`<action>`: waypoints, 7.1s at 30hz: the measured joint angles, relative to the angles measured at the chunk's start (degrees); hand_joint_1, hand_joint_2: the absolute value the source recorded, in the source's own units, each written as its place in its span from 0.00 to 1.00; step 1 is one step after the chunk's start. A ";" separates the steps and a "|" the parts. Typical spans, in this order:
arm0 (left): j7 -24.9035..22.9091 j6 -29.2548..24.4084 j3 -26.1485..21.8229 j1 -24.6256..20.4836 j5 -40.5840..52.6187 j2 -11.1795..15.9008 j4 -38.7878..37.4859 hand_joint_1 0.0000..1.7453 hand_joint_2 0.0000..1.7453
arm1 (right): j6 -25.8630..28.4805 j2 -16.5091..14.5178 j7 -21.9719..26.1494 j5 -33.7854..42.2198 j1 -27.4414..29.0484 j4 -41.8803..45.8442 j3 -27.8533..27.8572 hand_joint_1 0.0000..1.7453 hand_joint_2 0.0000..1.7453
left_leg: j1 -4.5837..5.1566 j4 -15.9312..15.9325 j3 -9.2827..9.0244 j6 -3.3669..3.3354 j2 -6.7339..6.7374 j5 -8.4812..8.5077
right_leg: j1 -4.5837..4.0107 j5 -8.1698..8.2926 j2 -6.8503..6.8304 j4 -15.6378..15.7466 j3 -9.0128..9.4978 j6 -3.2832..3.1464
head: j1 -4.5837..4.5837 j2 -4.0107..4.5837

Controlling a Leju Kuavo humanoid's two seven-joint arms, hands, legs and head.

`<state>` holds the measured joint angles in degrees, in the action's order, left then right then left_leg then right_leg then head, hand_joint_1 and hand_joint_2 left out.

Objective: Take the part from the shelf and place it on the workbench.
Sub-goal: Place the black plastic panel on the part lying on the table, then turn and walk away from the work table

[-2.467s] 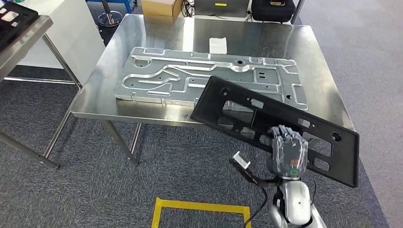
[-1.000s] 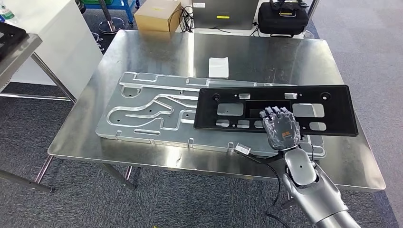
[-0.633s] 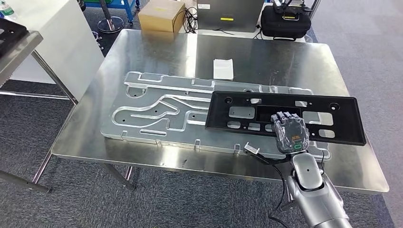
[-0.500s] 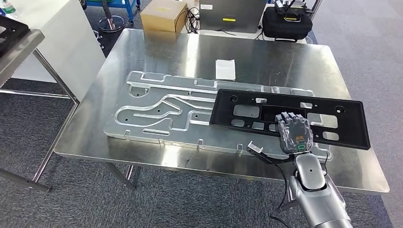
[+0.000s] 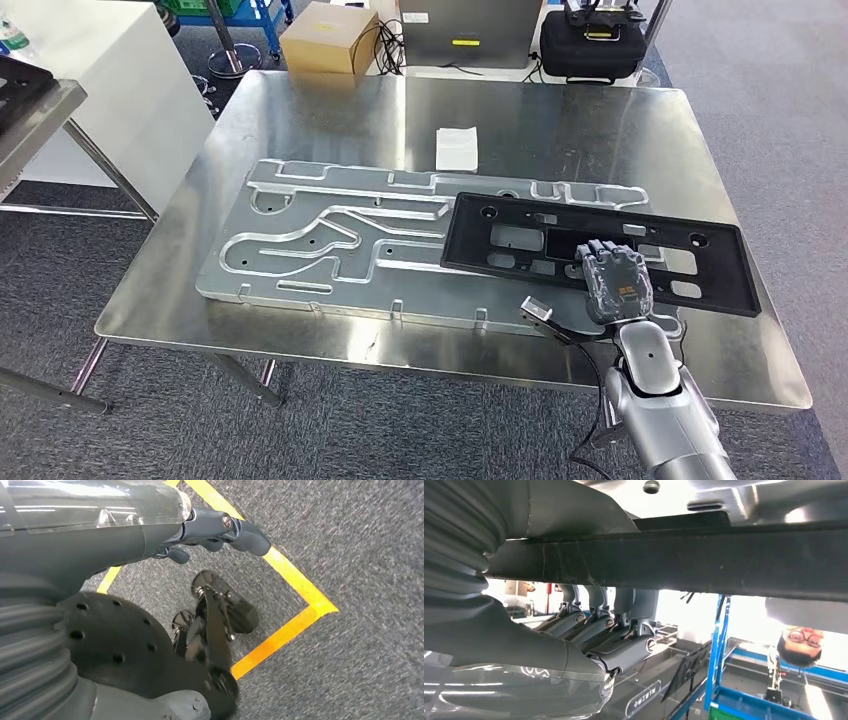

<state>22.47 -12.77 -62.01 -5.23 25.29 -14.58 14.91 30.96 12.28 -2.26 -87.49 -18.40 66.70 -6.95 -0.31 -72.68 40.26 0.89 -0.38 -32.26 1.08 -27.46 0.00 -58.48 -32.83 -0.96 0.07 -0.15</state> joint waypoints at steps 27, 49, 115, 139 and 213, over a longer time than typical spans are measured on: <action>-0.96 -0.82 0.23 -0.10 2.79 0.24 -0.02 0.00 1.00 | -3.80 -6.54 1.68 -0.25 -11.02 -12.99 -3.48 1.00 1.00 | 0.01 11.71 -4.63 -0.54 -0.31 5.75 | 0.38 0.84 0.09 -0.98 -2.02 0.95 | -0.43 -0.01; -1.19 1.04 0.45 -0.08 3.41 0.37 -0.25 0.00 0.00 | -3.72 -9.07 1.00 0.62 -16.17 -19.23 -8.76 0.00 0.00 | -0.24 14.21 -6.09 -2.87 0.10 7.35 | 0.14 -3.53 0.14 -13.32 -8.05 2.74 | -0.48 0.00; -0.15 4.36 -0.54 -0.81 2.38 0.50 -0.57 0.00 0.00 | -1.28 -7.37 -0.50 -0.39 -10.18 -19.08 -9.13 0.00 0.00 | 0.01 13.62 -1.46 -1.43 0.89 11.66 | 0.60 -3.37 0.25 -0.62 3.82 3.35 | -0.45 0.00; -0.09 4.27 -1.16 -1.00 1.92 0.50 -0.74 0.00 0.00 | 3.26 -8.18 -2.36 -1.32 -4.56 -20.46 -9.12 0.00 0.00 | 0.59 16.28 -8.78 -4.15 0.92 6.56 | 0.23 -3.74 -0.21 -14.85 -10.85 3.24 | -0.39 0.00; 1.97 -3.11 -15.04 -0.89 -16.90 -1.07 2.19 0.00 0.00 | -27.58 -17.51 6.41 45.06 16.90 -52.86 66.99 0.00 0.00 | 0.37 12.80 -7.41 -1.30 -3.78 3.81 | 0.10 -0.89 1.55 2.14 3.10 0.38 | -0.30 0.00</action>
<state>24.44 -15.88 -77.05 -6.12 8.39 -15.65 17.10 3.38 -5.23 4.15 -42.43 -1.50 13.85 60.04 0.06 -59.88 32.84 -0.40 -4.16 -28.46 1.18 -28.34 1.55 -56.34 -29.73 -0.58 -0.24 -0.15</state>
